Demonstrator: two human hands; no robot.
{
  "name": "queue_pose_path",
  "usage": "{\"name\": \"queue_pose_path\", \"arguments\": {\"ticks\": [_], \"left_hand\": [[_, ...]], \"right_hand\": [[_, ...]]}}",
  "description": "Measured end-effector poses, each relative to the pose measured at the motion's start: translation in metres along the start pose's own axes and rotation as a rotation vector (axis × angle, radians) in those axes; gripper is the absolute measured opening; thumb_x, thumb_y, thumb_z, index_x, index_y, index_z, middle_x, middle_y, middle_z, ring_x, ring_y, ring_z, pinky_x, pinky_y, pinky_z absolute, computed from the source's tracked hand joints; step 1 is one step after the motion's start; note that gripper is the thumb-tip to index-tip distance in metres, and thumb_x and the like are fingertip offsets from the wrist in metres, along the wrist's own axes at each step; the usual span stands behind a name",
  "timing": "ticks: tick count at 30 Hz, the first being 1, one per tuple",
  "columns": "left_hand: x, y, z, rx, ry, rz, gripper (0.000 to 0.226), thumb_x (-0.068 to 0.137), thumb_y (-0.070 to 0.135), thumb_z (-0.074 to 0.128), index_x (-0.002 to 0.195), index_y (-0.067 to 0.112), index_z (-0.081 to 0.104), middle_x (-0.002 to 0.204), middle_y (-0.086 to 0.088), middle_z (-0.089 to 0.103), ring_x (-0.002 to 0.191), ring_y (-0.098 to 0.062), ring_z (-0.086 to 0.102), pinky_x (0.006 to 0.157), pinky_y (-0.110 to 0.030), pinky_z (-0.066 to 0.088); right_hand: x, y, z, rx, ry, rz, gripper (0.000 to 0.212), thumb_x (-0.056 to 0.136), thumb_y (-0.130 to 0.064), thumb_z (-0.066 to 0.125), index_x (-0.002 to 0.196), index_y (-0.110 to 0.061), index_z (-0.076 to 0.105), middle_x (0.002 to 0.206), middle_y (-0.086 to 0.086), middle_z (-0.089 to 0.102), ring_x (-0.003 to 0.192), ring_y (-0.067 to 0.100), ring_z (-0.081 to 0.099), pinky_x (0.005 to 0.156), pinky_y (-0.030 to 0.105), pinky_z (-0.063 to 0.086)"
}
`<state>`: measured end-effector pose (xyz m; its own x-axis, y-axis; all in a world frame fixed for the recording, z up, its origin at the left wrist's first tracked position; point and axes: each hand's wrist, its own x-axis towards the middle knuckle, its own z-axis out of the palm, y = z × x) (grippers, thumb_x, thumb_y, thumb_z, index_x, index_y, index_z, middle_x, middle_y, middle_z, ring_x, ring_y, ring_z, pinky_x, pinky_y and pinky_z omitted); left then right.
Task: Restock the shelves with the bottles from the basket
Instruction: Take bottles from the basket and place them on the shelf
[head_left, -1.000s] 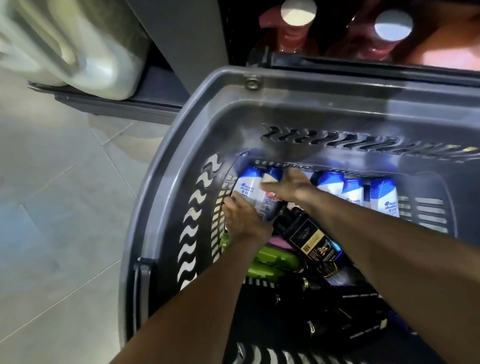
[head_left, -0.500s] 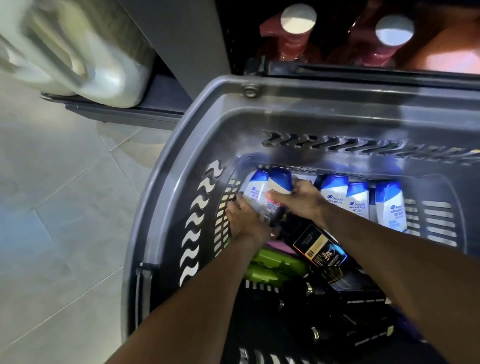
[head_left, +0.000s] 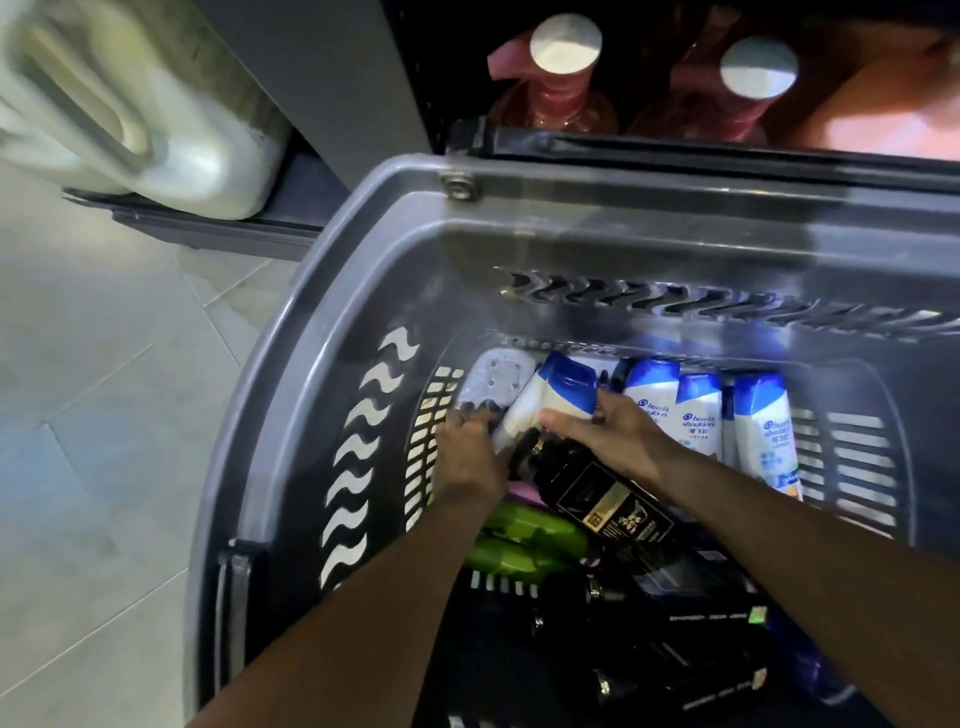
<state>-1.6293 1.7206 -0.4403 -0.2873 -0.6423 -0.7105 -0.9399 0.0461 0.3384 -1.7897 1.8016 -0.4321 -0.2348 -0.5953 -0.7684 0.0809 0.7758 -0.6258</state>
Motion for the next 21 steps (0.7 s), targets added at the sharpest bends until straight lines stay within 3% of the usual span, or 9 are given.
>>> {"name": "queue_pose_path", "arguments": {"ticks": [2, 4, 8, 12, 14, 16, 21], "left_hand": [[-0.005, -0.001, 0.001, 0.020, -0.021, 0.034, 0.060, 0.085, 0.016, 0.080, 0.138, 0.019, 0.053, 0.134, -0.006, 0.050, 0.120, -0.022, 0.051, 0.101, -0.034, 0.045], [-0.009, -0.003, -0.002, -0.002, -0.005, 0.022, 0.052, 0.091, 0.016, 0.073, 0.137, 0.021, 0.051, 0.124, -0.006, 0.064, 0.110, -0.024, 0.063, 0.093, -0.037, 0.051], [-0.024, 0.000, -0.013, 0.022, 0.048, 0.037, 0.041, 0.101, 0.026, 0.059, 0.141, 0.025, 0.051, 0.109, -0.008, 0.072, 0.093, -0.023, 0.067, 0.076, -0.031, 0.052], [-0.048, 0.019, -0.041, -0.062, 0.038, 0.010, 0.038, 0.102, 0.033, 0.056, 0.137, 0.018, 0.057, 0.114, -0.015, 0.071, 0.104, -0.030, 0.067, 0.079, -0.031, 0.047], [-0.060, 0.023, -0.058, -0.083, 0.054, -0.021, 0.033, 0.102, 0.031, 0.057, 0.130, 0.014, 0.061, 0.111, -0.014, 0.071, 0.097, -0.029, 0.066, 0.075, -0.031, 0.045], [-0.076, 0.025, -0.076, -0.067, 0.066, -0.047, 0.031, 0.102, 0.034, 0.056, 0.120, 0.009, 0.063, 0.108, -0.015, 0.071, 0.094, -0.031, 0.066, 0.072, -0.033, 0.044], [-0.123, 0.039, -0.120, -0.148, 0.087, -0.069, 0.036, 0.099, 0.036, 0.059, 0.123, 0.009, 0.064, 0.107, -0.018, 0.071, 0.099, -0.037, 0.065, 0.079, -0.038, 0.049]], "right_hand": [[-0.004, 0.005, 0.002, -0.004, 0.001, -0.011, 0.024, 0.084, -0.036, 0.078, 0.104, -0.024, 0.071, 0.099, -0.004, 0.077, 0.097, 0.017, 0.071, 0.097, 0.039, 0.053], [-0.010, 0.009, 0.003, 0.016, 0.011, -0.046, 0.026, 0.083, -0.034, 0.080, 0.105, -0.025, 0.070, 0.101, -0.003, 0.077, 0.099, 0.019, 0.072, 0.098, 0.046, 0.053], [-0.033, -0.002, -0.006, 0.016, 0.111, -0.134, 0.032, 0.084, -0.029, 0.079, 0.114, -0.022, 0.068, 0.103, -0.007, 0.076, 0.098, 0.011, 0.070, 0.093, 0.034, 0.053], [-0.066, -0.024, -0.025, -0.104, 0.176, -0.189, 0.036, 0.086, -0.044, 0.075, 0.114, -0.024, 0.065, 0.100, -0.010, 0.076, 0.095, 0.008, 0.070, 0.092, 0.039, 0.055], [-0.085, -0.035, -0.034, -0.222, 0.199, -0.213, 0.047, 0.086, -0.056, 0.069, 0.121, -0.027, 0.059, 0.103, -0.011, 0.074, 0.096, 0.010, 0.068, 0.092, 0.038, 0.053], [-0.108, -0.049, -0.043, -0.262, 0.250, -0.217, 0.047, 0.086, -0.054, 0.069, 0.123, -0.029, 0.054, 0.102, -0.010, 0.072, 0.088, 0.011, 0.068, 0.085, 0.033, 0.051], [-0.159, -0.085, -0.062, -0.019, 0.251, -0.140, 0.042, 0.077, -0.057, 0.078, 0.106, -0.038, 0.054, 0.096, -0.005, 0.073, 0.089, 0.016, 0.071, 0.084, 0.044, 0.057]]}}
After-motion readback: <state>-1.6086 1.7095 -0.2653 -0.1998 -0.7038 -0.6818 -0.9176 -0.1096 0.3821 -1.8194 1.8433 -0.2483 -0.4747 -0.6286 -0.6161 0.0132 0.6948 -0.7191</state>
